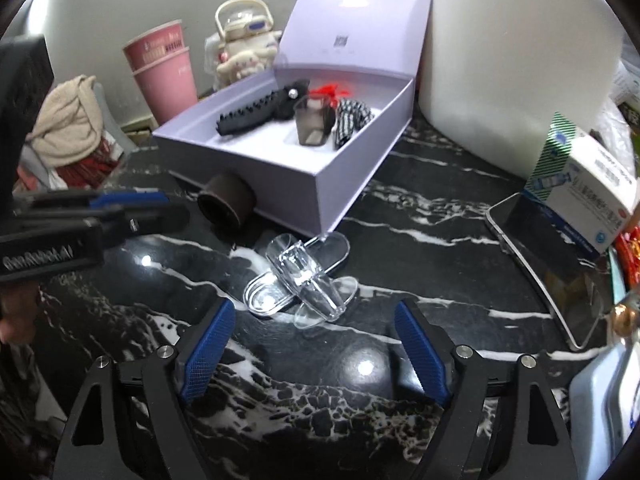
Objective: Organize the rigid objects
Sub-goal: 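Grasp the brown hair roller with the left tool while the right tool grasps the clear plastic piece, then lift the brown roller and clear piece and carry them over the lavender box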
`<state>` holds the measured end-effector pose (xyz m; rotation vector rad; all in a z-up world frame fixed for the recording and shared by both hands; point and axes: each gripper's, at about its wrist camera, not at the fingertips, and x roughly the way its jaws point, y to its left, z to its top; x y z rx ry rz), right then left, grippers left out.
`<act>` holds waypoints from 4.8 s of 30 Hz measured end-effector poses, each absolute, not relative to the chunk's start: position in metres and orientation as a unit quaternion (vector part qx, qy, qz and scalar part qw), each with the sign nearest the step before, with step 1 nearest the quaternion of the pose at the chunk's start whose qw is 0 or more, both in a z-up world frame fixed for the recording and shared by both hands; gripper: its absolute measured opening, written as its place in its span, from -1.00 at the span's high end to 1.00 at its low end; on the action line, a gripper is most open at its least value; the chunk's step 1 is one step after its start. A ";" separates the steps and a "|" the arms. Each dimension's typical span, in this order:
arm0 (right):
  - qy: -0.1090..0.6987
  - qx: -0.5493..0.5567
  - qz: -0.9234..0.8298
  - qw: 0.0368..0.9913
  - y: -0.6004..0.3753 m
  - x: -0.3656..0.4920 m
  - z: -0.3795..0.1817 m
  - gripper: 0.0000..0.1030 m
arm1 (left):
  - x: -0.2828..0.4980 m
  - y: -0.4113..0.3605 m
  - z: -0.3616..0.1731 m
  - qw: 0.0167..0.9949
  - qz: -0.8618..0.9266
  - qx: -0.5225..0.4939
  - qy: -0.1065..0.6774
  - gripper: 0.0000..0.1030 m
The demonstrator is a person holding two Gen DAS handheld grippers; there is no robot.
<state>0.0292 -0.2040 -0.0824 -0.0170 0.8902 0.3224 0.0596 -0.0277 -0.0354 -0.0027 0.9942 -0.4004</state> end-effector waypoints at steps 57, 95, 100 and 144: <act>0.428 0.002 0.160 0.890 -0.214 0.041 -0.090 0.28 | 0.082 -0.047 -0.072 0.842 -0.210 -0.021 0.496 0.18; 0.420 -0.053 0.130 0.896 -0.198 -0.003 -0.100 -0.77 | 0.002 -0.020 -0.069 0.847 -0.202 0.007 0.491 0.18; 0.412 -0.048 0.134 0.900 -0.201 -0.004 -0.097 -0.48 | 0.003 -0.015 -0.070 0.848 -0.202 -0.002 0.490 0.18; 0.348 -0.048 0.152 0.924 -0.212 -0.023 -0.031 -0.03 | 0.005 -0.031 -0.006 0.887 -0.196 0.036 0.416 0.18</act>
